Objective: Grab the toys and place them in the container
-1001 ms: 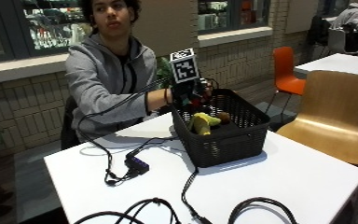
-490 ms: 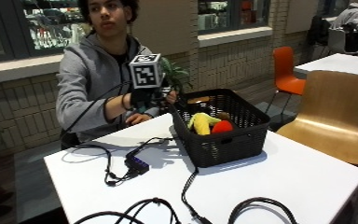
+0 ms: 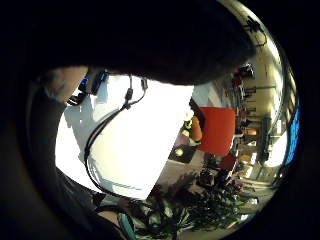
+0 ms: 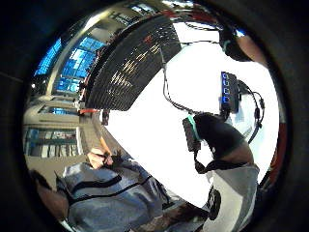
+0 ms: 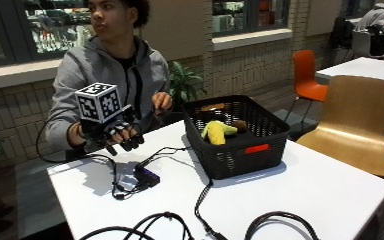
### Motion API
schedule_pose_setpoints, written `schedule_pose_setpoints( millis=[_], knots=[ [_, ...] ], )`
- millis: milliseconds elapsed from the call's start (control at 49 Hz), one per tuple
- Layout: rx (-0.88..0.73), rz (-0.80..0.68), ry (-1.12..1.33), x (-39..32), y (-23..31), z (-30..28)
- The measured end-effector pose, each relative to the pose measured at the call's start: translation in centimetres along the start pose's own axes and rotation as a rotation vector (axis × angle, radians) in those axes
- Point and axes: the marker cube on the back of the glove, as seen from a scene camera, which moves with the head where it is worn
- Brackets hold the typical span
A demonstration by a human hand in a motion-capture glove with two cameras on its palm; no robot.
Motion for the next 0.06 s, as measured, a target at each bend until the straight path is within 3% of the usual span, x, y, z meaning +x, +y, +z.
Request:
schedule_pose_setpoints(
  millis=[61],
  knots=[
    [0.003,0.006,-0.008,0.22,0.25,0.17]
  ],
)
